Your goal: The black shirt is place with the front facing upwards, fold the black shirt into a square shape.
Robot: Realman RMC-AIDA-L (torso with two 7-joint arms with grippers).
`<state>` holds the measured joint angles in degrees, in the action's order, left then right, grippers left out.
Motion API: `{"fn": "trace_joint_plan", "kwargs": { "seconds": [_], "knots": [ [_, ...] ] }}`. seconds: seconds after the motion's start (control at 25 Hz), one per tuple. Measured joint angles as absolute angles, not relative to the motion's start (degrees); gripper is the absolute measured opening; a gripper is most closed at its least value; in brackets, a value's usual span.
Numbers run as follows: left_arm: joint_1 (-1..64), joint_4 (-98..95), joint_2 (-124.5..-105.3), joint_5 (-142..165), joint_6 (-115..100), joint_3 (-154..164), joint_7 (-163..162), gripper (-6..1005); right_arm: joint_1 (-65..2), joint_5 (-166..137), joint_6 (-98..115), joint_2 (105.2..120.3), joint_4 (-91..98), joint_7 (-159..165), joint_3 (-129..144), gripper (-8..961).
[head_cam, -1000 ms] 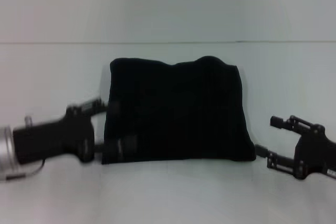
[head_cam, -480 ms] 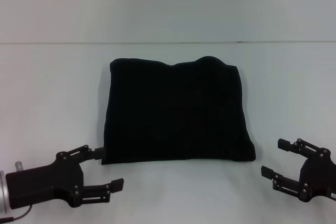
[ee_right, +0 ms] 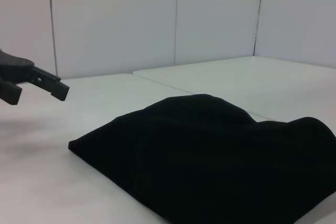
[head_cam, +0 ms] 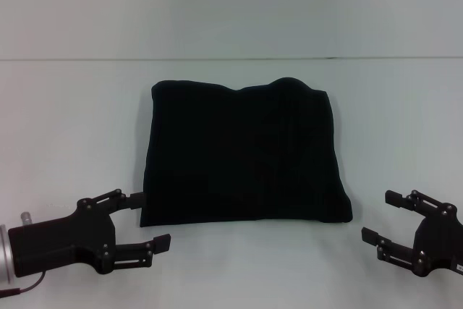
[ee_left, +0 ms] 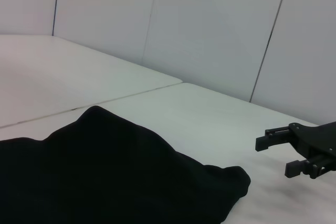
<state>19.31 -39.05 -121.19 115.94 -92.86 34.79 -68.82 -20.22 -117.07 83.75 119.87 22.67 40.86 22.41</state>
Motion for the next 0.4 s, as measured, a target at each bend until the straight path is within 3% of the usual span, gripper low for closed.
{"fn": "trace_joint_plan", "kwargs": {
  "seconds": [0.4],
  "knots": [
    [19.2, -39.1, -121.19, 115.9, -93.0, 34.8, -68.8, 934, -20.4, -117.1, 83.8, 119.96, 22.6, 40.7, 22.4, 807]
  ]
}}
